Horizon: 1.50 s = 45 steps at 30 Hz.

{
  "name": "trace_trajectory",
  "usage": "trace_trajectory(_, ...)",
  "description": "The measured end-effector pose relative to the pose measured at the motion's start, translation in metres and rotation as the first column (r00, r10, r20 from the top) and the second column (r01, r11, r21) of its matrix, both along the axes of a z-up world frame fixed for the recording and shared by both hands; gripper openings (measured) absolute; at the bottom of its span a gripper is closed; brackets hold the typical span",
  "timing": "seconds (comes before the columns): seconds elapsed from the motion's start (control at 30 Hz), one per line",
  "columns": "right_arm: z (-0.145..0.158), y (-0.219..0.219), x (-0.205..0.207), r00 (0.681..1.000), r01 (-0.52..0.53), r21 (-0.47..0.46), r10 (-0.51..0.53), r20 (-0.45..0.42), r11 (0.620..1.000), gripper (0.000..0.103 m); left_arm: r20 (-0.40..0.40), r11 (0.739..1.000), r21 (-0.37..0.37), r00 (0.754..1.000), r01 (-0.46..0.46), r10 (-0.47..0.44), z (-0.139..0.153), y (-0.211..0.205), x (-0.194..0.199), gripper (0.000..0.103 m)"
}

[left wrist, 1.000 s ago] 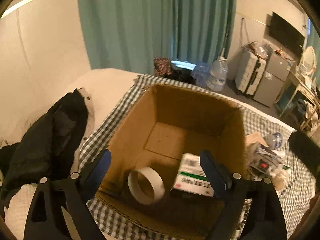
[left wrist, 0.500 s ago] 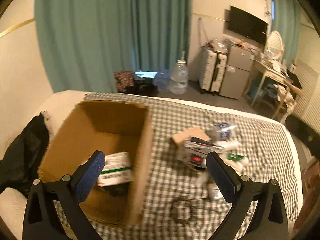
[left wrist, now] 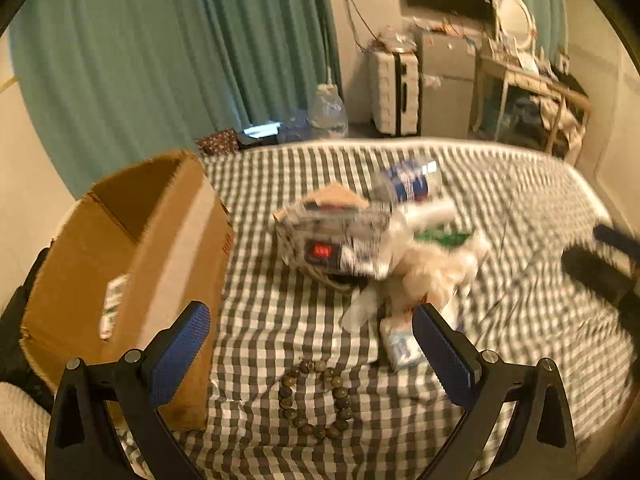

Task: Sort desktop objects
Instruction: 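Return the left gripper to the pile and grasp the wooden bead bracelet, then lift the bracelet with the left gripper while the right grasps the white lace cloth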

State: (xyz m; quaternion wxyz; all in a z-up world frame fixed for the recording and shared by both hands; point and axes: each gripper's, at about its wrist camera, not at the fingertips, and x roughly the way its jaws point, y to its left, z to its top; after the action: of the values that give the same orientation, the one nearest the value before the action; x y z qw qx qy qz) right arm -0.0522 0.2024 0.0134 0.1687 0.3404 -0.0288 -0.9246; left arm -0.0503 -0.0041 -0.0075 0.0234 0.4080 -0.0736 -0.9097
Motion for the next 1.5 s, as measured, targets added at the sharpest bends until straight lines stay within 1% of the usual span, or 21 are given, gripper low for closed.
trace_trajectory(0.07, -0.006, -0.003, -0.004, 1.0, -0.015, 0.0, 0.015, 0.003, 1.0, 0.091, 0.062, 1.0, 0.002, 0.998, -0.01, 0.01, -0.019, -0.004, -0.006, 0.103)
trace_trajectory(0.17, -0.02, -0.009, -0.016, 0.999, -0.022, 0.002, 0.022, 0.035, 1.0, 0.086, 0.149, 0.996, 0.061, 0.987, -0.067, 0.058, -0.043, -0.02, -0.021, 0.103)
trace_trajectory(0.27, -0.032, -0.018, -0.028, 0.998, -0.024, 0.017, 0.023, 0.056, 1.0, 0.082, 0.26, 0.979, 0.075, 0.952, -0.188, 0.162, -0.071, -0.04, -0.034, 0.103)
trace_trajectory(0.3, -0.035, -0.022, -0.031, 0.998, -0.027, 0.025, 0.026, 0.061, 0.999, 0.081, 0.296, 0.972, 0.086, 0.937, -0.22, 0.186, -0.079, -0.047, -0.036, 0.103)
trace_trajectory(0.37, -0.041, -0.029, -0.035, 0.997, -0.036, 0.035, 0.033, 0.068, 0.999, 0.081, 0.328, 0.961, 0.115, 0.923, -0.251, 0.202, -0.088, -0.055, -0.037, 0.103)
trace_trajectory(0.47, -0.051, -0.039, -0.042, 0.995, -0.044, 0.049, 0.04, 0.088, 0.998, 0.081, 0.361, 0.96, 0.154, 0.918, -0.233, 0.165, -0.095, -0.054, -0.035, 0.103)
trace_trajectory(0.57, -0.062, -0.05, -0.049, 0.993, -0.051, 0.07, 0.043, 0.108, 0.996, 0.081, 0.388, 0.965, 0.19, 0.917, -0.181, 0.095, -0.099, -0.045, -0.031, 0.103)
trace_trajectory(0.77, -0.079, -0.066, -0.06, 0.987, -0.065, 0.087, 0.052, 0.15, 0.994, 0.08, 0.478, 0.962, 0.2, 0.876, -0.185, 0.069, -0.119, -0.043, -0.028, 0.103)
trace_trajectory(0.83, -0.085, -0.07, -0.061, 0.985, -0.076, 0.104, 0.058, 0.165, 0.992, 0.068, 0.51, 0.96, 0.2, 0.857, -0.198, 0.071, -0.128, -0.045, -0.027, 0.097)
trace_trajectory(0.87, -0.088, -0.072, -0.062, 0.983, -0.079, 0.113, 0.059, 0.176, 0.99, 0.059, 0.516, 0.958, 0.2, 0.853, -0.206, 0.076, -0.129, -0.045, -0.027, 0.096)
trace_trajectory(0.97, -0.096, -0.075, -0.063, 0.975, -0.096, 0.118, 0.069, 0.212, 0.988, 0.048, 0.496, 0.952, 0.212, 0.864, -0.221, 0.09, -0.124, -0.049, -0.021, 0.078)
trace_trajectory(1.03, -0.098, -0.074, -0.063, 0.972, -0.098, 0.13, 0.067, 0.223, 0.987, 0.034, 0.487, 0.947, 0.219, 0.867, -0.236, 0.104, -0.121, -0.052, -0.019, 0.058)
trace_trajectory(1.07, -0.099, -0.073, -0.064, 0.971, -0.1, 0.125, 0.069, 0.229, 0.987, 0.025, 0.48, 0.94, 0.235, 0.87, -0.247, 0.109, -0.119, -0.055, -0.017, 0.054)
trace_trajectory(1.13, -0.098, -0.07, -0.063, 0.971, -0.094, 0.126, 0.064, 0.23, 0.988, 0.019, 0.471, 0.929, 0.259, 0.874, -0.263, 0.117, -0.117, -0.059, -0.014, 0.036)
trace_trajectory(1.17, -0.097, -0.07, -0.062, 0.971, -0.096, 0.13, 0.064, 0.232, 0.987, 0.014, 0.465, 0.923, 0.275, 0.877, -0.269, 0.117, -0.115, -0.061, -0.012, 0.033)
trace_trajectory(1.23, -0.093, -0.068, -0.059, 0.972, -0.096, 0.13, 0.065, 0.226, 0.987, 0.014, 0.44, 0.912, 0.306, 0.89, -0.272, 0.118, -0.108, -0.063, -0.007, 0.015)
trace_trajectory(1.27, -0.09, -0.065, -0.056, 0.974, -0.089, 0.129, 0.059, 0.22, 0.988, 0.014, 0.419, 0.911, 0.314, 0.9, -0.267, 0.119, -0.103, -0.063, -0.004, 0.014)
trace_trajectory(1.33, -0.082, -0.059, -0.053, 0.976, -0.073, 0.116, 0.047, 0.212, 0.991, 0.014, 0.346, 0.908, 0.344, 0.931, -0.238, 0.114, -0.087, -0.061, 0.003, 0.011)
trace_trajectory(1.37, -0.076, -0.055, -0.05, 0.979, -0.063, 0.103, 0.041, 0.201, 0.993, 0.014, 0.302, 0.905, 0.361, 0.947, -0.224, 0.113, -0.077, -0.061, 0.008, 0.011)
trace_trajectory(1.4, -0.071, -0.053, -0.047, 0.981, -0.059, 0.097, 0.04, 0.192, 0.994, 0.014, 0.232, 0.903, 0.378, 0.965, -0.203, 0.12, -0.064, -0.061, 0.015, 0.011)
trace_trajectory(1.5, -0.057, -0.045, -0.039, 0.987, -0.043, 0.086, 0.029, 0.161, 0.995, 0.014, 0.087, 0.89, 0.428, 0.987, -0.158, 0.134, -0.038, -0.067, 0.03, 0.011)
